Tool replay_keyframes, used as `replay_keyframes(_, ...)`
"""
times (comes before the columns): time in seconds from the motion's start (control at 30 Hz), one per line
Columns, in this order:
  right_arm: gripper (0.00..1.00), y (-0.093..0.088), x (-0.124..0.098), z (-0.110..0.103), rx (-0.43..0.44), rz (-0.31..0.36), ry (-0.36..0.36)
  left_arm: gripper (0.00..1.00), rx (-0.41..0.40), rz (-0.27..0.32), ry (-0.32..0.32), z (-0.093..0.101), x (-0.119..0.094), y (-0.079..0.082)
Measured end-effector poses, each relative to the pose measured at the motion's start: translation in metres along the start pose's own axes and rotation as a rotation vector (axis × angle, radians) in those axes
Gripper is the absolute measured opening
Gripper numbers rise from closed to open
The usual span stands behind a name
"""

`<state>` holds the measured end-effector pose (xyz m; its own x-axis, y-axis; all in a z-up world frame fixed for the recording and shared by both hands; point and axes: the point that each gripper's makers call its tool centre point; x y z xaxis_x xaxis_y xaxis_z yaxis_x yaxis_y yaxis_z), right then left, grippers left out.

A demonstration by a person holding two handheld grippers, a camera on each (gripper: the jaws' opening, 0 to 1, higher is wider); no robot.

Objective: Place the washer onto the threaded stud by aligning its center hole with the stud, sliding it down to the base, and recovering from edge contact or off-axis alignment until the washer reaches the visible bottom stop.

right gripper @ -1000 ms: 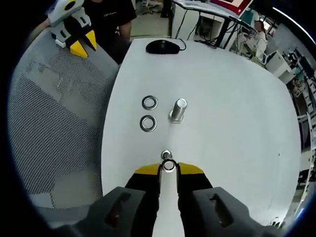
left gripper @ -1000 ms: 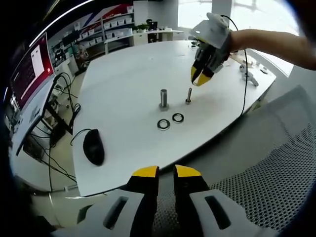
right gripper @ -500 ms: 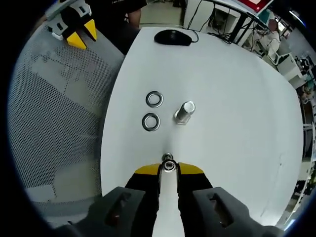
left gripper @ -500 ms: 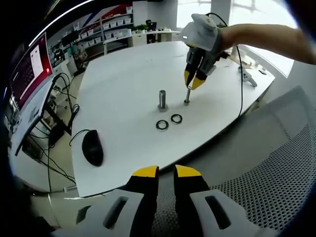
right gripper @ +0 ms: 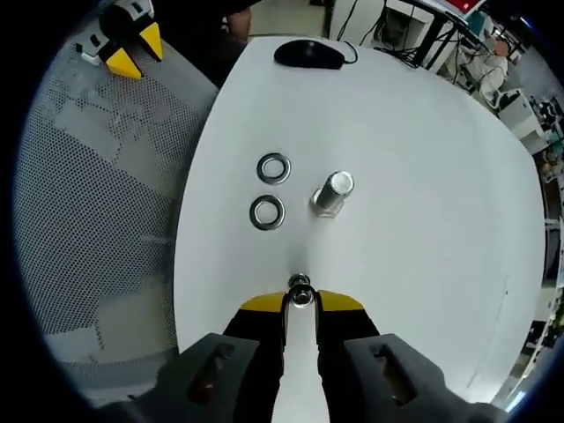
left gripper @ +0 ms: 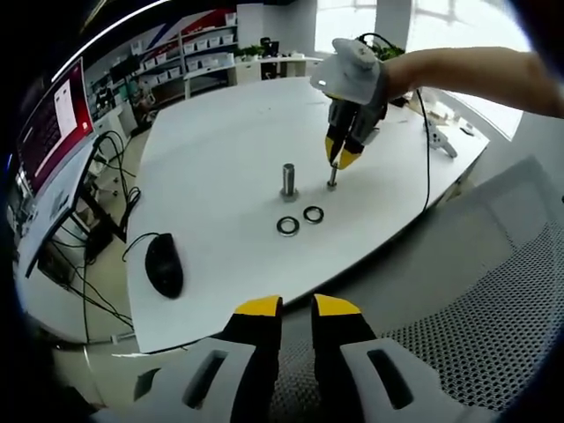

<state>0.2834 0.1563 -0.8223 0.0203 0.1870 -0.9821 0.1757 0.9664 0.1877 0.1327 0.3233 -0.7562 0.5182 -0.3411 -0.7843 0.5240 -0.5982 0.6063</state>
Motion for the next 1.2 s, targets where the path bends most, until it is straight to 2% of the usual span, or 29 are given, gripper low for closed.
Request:
replay_keyframes(0.4,0.14,-0.004,0.017,-0.002,-0.029,-0.042,-0.004,0.12,-0.008,-0.002,0.004,-0.001,0.000,-0.001)
replay_keyframes(1.2,0.14,-0.012,0.032,-0.002,-0.005,-0.073,-0.001,0.12,-0.003,-0.001,0.006,0.001,-0.001,0.000)
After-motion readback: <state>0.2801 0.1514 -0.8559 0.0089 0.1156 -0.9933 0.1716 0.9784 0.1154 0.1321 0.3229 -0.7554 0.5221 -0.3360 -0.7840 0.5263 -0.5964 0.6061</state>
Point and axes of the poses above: the point that each gripper's makers call its tool centre point, and the gripper's own axes: x roughly forward along the fingers, z roughly to its right, y roughly out of its top, and after that the axes turned 15 degrees about x, right-handed
